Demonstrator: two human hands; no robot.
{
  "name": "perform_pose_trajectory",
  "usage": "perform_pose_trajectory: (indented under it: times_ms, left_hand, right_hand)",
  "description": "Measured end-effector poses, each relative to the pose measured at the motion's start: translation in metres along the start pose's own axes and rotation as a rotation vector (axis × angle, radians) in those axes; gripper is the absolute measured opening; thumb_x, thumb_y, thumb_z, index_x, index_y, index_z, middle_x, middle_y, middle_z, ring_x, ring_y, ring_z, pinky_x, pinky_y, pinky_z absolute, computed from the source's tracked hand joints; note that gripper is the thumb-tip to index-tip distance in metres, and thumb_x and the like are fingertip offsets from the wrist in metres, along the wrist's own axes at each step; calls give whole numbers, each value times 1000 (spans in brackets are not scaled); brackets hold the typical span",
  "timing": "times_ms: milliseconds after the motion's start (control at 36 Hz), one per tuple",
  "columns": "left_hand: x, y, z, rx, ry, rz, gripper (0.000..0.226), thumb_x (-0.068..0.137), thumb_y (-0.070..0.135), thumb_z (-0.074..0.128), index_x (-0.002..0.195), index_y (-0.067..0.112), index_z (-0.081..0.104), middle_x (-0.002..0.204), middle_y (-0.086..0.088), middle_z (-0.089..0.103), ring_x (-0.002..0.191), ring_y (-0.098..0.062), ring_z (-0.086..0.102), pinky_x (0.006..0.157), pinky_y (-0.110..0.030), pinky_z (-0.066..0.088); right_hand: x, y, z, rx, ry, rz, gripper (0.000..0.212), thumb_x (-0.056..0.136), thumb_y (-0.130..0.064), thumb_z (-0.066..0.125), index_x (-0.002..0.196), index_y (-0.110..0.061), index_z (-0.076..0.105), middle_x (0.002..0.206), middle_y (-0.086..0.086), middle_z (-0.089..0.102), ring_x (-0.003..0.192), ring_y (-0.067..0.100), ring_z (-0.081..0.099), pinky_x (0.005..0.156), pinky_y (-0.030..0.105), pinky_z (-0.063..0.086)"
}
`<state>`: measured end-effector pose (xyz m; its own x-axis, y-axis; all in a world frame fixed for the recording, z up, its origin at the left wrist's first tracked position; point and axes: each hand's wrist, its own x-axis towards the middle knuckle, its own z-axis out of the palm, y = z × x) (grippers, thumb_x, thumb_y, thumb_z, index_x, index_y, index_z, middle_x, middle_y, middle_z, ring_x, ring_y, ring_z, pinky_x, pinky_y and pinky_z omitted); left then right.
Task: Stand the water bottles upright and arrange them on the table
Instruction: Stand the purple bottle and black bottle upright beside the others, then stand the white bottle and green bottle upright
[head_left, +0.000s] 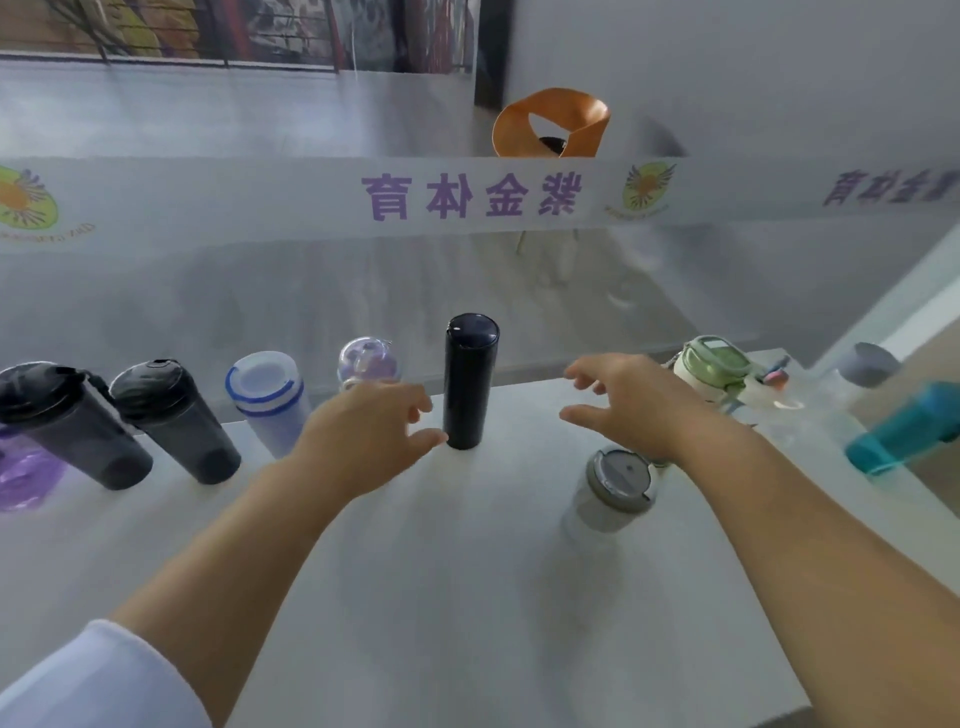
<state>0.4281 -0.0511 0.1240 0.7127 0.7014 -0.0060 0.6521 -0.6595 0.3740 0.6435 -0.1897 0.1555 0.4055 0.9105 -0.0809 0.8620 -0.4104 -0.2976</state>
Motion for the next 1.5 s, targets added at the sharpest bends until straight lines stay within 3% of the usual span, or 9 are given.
perform_pose_trajectory:
  times_ms: [83,333,639,750,861,944,1194,1361,1500]
  left_hand:
    - [-7,19,11,14,-27,59,33,81,51,61,106,28,62,97,12,64,93,-15,61,87,-36,50]
    - [-6,86,48,5,-169,165,39,84,50,57,116,27,57,111,10,63,102,-14,59,87,-35,52]
    - [27,171,104,-98,-240,66,70,75,52,66,136,34,37,137,7,40,122,-19,45,96,-36,45]
    - [33,188,124,-66,-282,-30,81,68,56,71,137,35,34,137,6,38,121,-22,39,95,-36,44]
    - [33,194,137,-46,-303,-101,82,64,49,76,133,35,36,130,4,42,116,-25,40,93,-40,47]
    - [33,194,142,-49,-282,-119,75,68,38,74,133,34,36,129,2,42,114,-25,41,93,-39,47]
    - [47,184,144,-29,-235,-134,63,75,31,66,132,26,39,126,-1,45,112,-27,44,94,-41,48]
    - [67,169,136,-21,-224,-160,63,77,28,68,132,21,39,126,-1,46,111,-27,42,94,-38,45]
    - [91,158,129,-39,-216,-163,61,77,25,70,130,15,41,127,-2,46,113,-27,45,96,-38,45]
  right_hand:
    - [-19,14,1,-3,1,59,45,84,-40,64,125,-24,54,116,-6,61,99,15,58,89,36,49]
    - [-56,67,-12,52,62,194,37,82,-39,64,117,-27,58,104,-10,58,94,12,56,83,34,48]
    - [-38,150,-37,-16,292,-5,38,82,-25,67,118,-15,60,117,8,56,113,29,46,92,29,35]
    - [-25,167,-39,-55,229,-76,54,81,-29,67,131,-21,48,130,6,44,121,29,34,90,23,23]
    - [-11,176,-38,-64,79,-110,72,81,-33,67,142,-25,31,144,8,30,131,32,25,107,37,27]
    - [-1,179,-36,-65,7,-126,78,81,-35,67,145,-27,24,150,8,22,136,34,21,109,41,26]
    - [19,184,-26,-59,-66,-143,83,80,-24,69,147,-26,22,155,11,15,138,38,19,112,41,23]
    - [32,188,-29,-37,-10,-118,81,74,-18,74,143,-25,32,140,11,28,123,36,36,103,36,33]
    - [42,185,-31,-55,-60,-109,79,74,-21,72,142,-26,33,140,11,30,126,34,32,101,37,35]
